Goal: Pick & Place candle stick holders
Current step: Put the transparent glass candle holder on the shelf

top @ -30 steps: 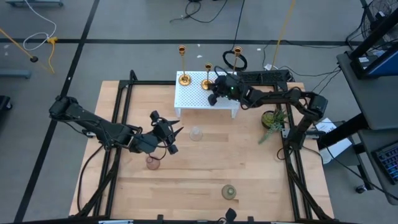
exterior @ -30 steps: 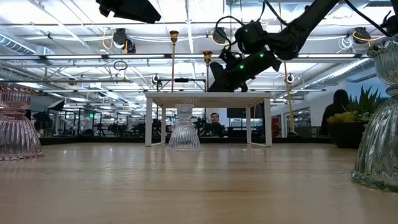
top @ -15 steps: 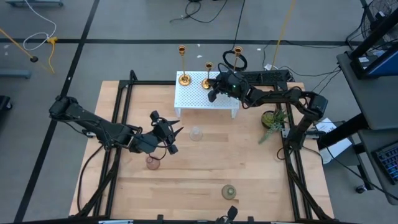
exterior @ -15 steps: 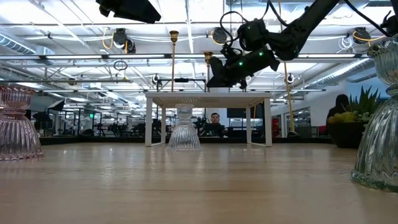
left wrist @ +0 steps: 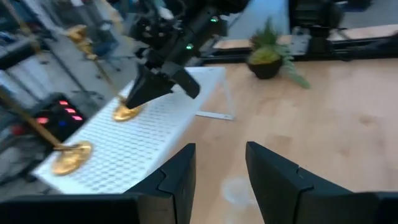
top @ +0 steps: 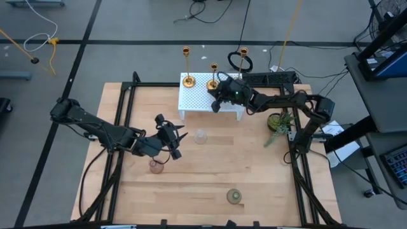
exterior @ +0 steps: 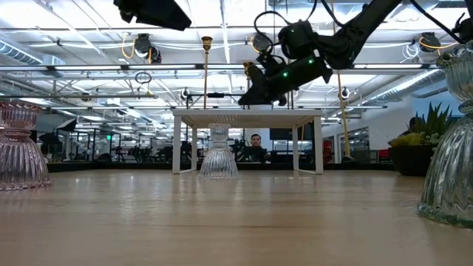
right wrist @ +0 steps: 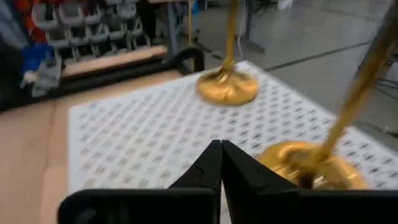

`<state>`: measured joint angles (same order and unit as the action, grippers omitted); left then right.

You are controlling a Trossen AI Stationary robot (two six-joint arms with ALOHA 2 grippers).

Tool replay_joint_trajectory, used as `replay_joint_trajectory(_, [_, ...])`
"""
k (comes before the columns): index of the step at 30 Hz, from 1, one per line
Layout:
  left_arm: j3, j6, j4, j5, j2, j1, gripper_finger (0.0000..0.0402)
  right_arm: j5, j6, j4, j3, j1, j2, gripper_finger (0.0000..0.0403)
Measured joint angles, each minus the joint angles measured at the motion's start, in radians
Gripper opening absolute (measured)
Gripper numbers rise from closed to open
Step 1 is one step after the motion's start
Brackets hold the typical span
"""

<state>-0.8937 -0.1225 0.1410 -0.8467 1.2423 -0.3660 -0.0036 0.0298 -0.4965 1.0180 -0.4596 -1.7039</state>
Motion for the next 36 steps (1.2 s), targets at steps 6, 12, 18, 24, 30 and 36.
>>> replay_joint_trajectory(6, [0.032, -0.064, 0.006, 0.120, 0.000, -0.001, 0.0147, 0.002, -0.042, 0.193, 0.000, 0.058, 0.030, 0.0000])
replay_joint_trajectory(12, [0.070, -0.125, 0.011, 0.122, 0.000, 0.001, 0.0147, 0.002, -0.044, 0.299, -0.030, 0.116, 0.150, 0.0000])
replay_joint_trajectory(18, [0.159, -0.220, -0.061, 0.131, 0.001, 0.013, 0.0147, -0.001, -0.042, 0.320, -0.154, 0.199, 0.365, 0.0000])
replay_joint_trajectory(24, [0.296, -0.212, -0.315, 0.221, 0.002, 0.038, 0.0147, -0.002, -0.077, 0.302, -0.337, 0.299, 0.527, 0.0030])
replay_joint_trajectory(30, [0.378, -0.199, -0.501, 0.272, 0.072, 0.075, 0.0147, 0.000, -0.044, 0.122, -0.530, 0.379, 0.602, 0.0106])
replay_joint_trajectory(36, [0.379, -0.183, -0.672, 0.329, 0.230, 0.137, 0.0156, 0.000, -0.034, -0.146, -0.661, 0.432, 0.604, 0.0169])
